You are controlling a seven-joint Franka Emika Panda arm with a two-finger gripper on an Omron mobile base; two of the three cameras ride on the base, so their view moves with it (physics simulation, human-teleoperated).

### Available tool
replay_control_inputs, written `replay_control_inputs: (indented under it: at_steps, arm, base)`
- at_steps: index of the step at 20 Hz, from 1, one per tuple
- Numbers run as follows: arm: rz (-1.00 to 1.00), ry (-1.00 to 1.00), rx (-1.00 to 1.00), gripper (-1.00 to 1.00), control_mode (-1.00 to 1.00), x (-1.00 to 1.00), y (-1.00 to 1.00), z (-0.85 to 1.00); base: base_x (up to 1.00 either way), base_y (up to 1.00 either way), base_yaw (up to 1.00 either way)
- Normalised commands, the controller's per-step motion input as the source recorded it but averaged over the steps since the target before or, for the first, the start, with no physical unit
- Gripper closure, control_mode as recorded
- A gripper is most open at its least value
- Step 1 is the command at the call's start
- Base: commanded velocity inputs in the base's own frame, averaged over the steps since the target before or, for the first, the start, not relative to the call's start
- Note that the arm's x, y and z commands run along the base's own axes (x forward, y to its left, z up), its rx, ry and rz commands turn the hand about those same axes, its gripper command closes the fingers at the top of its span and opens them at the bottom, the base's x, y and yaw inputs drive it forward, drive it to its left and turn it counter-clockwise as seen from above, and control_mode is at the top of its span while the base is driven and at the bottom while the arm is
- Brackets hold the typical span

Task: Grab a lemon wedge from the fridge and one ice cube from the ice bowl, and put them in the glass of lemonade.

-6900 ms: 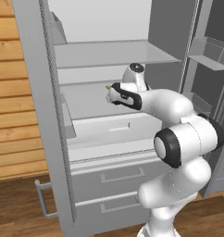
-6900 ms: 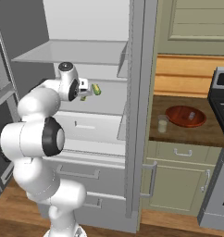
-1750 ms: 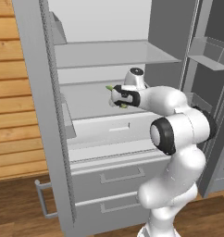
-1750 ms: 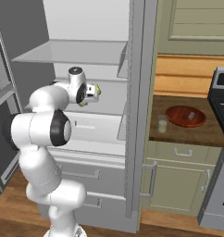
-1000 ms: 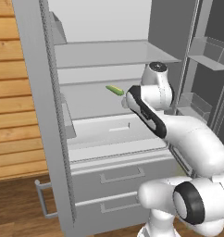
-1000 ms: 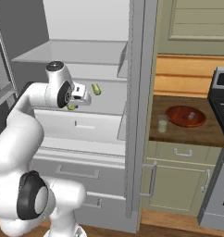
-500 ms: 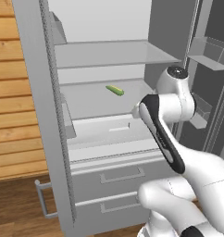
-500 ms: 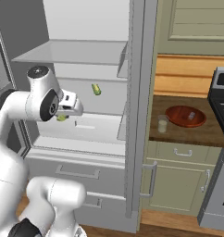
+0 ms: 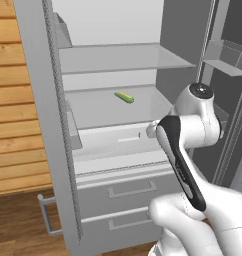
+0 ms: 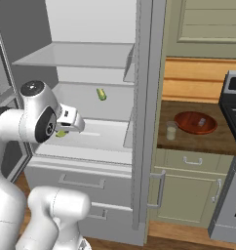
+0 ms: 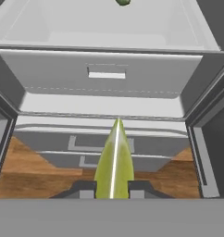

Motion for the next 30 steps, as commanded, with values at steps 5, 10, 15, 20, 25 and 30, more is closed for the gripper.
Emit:
replay_control_inputs:
  at_steps: [5, 10, 15, 20, 25, 30]
  arm:
    - [0.0, 0.02, 0.0, 1.0, -1.0, -0.04, 0.0, 0.0]
    - [0.0, 0.01, 0.0, 1.0, -1.0, -0.08, 0.0, 0.0]
    - [-0.07, 0.0, 0.0, 1.0, -1.0, -0.42, -0.01, 0.0]
    - [-0.12, 0.0, 0.0, 1.0, -1.0, -0.66, 0.04, -0.01]
    - [-0.41, 0.03, 0.0, 1.0, -1.0, -0.83, 0.3, -0.12]
    - [-0.09, 0.14, 0.04, 1.0, -1.0, -0.04, -0.15, -0.07]
  base:
    - [0.0, 0.0, 0.0]
    - [0.0, 0.0, 0.0]
    - [0.0, 0.0, 0.0]
    - [0.0, 0.0, 0.0]
    - [0.0, 0.0, 0.0]
    - [0.0, 0.0, 0.0]
